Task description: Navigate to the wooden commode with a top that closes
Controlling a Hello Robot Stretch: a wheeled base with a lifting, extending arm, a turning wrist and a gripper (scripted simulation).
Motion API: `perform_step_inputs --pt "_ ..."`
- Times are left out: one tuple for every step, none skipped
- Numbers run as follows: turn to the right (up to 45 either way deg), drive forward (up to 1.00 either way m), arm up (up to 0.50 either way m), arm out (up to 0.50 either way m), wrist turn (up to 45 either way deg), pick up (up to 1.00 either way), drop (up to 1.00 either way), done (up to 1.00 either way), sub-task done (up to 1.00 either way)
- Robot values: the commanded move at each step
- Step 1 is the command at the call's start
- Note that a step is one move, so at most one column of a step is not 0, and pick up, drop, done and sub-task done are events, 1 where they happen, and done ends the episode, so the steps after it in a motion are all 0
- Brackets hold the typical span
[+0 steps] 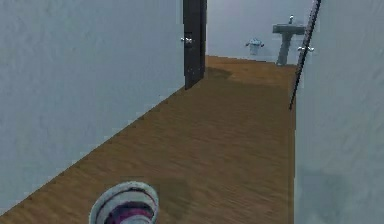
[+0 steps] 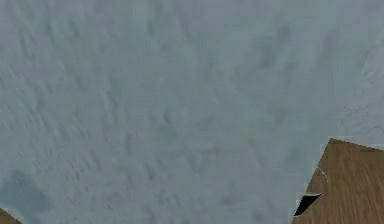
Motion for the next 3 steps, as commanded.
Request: perform_step_inputs --pt "3.0 0.0 0.0 0.0 0.0 0.0 0.0 0.0 0.0" --pt "12.0 0.0 0.0 0.0 0.0 0.0 0.0 0.0 0.0" --pt "0.0 0.7 0.0 0.0 0.0 0.0 0.0 0.0 0.0"
